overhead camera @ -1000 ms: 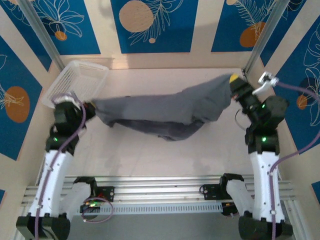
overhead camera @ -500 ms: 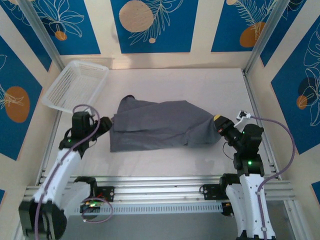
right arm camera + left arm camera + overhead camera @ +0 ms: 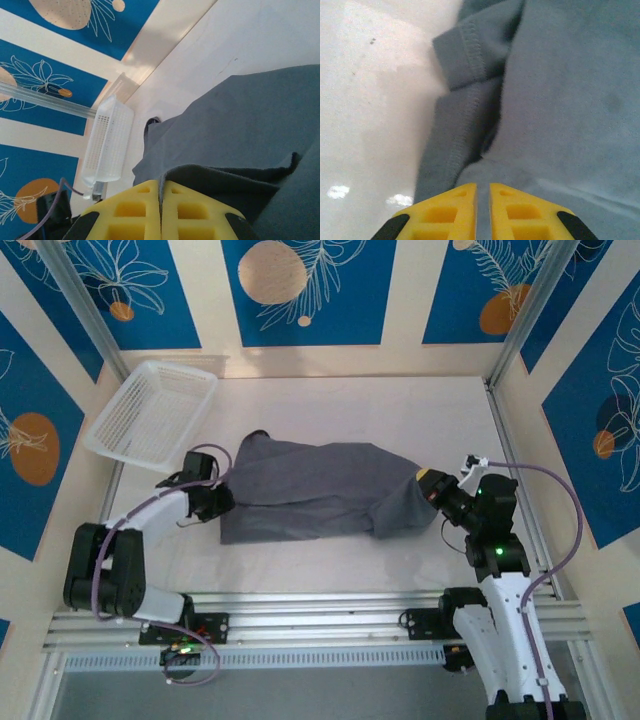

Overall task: Fold the inside-out t-shirt
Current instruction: Flatten out the T-shirt at the center of the table.

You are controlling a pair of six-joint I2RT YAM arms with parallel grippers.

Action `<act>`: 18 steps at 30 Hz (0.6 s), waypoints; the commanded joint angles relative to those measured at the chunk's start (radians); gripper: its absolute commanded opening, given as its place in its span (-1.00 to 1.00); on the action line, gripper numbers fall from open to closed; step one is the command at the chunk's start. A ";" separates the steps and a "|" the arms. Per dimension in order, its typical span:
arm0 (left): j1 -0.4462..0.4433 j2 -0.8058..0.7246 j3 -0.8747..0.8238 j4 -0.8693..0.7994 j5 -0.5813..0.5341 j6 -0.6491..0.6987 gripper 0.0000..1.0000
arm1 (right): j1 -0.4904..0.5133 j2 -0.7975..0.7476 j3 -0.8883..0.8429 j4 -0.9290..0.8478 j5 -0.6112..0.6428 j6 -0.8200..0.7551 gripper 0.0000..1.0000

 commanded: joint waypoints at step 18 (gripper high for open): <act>-0.011 0.151 0.144 0.133 0.017 -0.047 -0.27 | 0.045 -0.007 0.034 -0.058 0.069 -0.030 -1.00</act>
